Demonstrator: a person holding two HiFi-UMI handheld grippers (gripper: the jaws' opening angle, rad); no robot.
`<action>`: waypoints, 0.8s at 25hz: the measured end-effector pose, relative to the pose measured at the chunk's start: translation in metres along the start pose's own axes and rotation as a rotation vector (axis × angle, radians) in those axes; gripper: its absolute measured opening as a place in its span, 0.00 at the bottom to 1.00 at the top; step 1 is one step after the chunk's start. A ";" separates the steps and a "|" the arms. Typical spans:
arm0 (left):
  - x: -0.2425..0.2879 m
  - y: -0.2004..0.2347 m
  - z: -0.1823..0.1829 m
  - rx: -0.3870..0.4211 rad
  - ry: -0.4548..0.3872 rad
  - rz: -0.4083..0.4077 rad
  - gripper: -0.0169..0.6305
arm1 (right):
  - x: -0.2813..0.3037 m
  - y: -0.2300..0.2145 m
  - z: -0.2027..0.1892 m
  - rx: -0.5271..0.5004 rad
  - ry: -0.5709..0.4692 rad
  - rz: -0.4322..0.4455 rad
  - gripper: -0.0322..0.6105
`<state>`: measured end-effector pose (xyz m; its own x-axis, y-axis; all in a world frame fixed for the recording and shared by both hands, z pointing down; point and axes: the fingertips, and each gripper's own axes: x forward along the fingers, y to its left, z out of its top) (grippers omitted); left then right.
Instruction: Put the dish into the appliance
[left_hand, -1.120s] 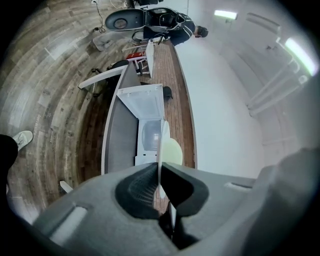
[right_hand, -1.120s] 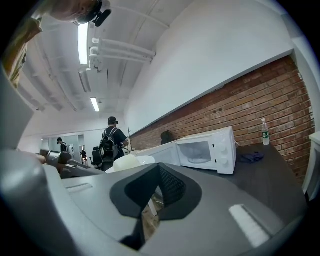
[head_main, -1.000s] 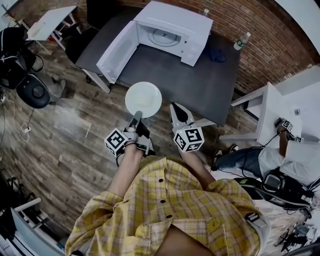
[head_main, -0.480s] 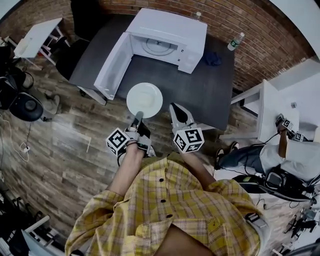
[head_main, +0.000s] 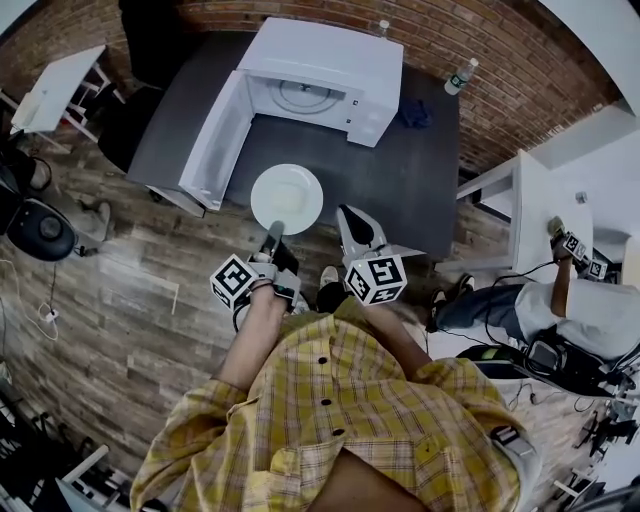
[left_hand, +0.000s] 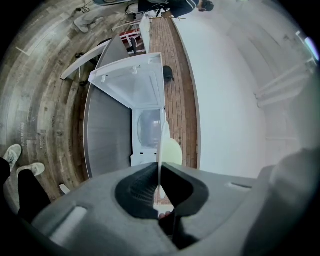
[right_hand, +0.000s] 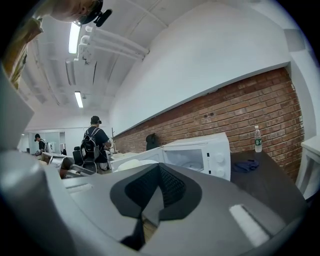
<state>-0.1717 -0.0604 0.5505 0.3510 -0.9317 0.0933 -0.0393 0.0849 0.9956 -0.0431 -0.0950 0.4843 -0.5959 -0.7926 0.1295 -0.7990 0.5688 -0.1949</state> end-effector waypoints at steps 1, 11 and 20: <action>0.002 -0.001 0.000 0.002 0.000 -0.003 0.04 | 0.000 -0.001 0.000 0.001 -0.001 -0.001 0.05; 0.034 0.002 0.013 0.018 -0.004 0.016 0.04 | 0.021 -0.028 -0.003 0.011 -0.005 -0.011 0.05; 0.082 0.011 0.025 0.011 -0.016 0.035 0.04 | 0.047 -0.059 -0.004 0.004 -0.001 0.009 0.05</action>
<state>-0.1664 -0.1444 0.5689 0.3345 -0.9336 0.1283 -0.0619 0.1140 0.9915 -0.0241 -0.1649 0.5060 -0.6031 -0.7875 0.1269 -0.7932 0.5752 -0.2001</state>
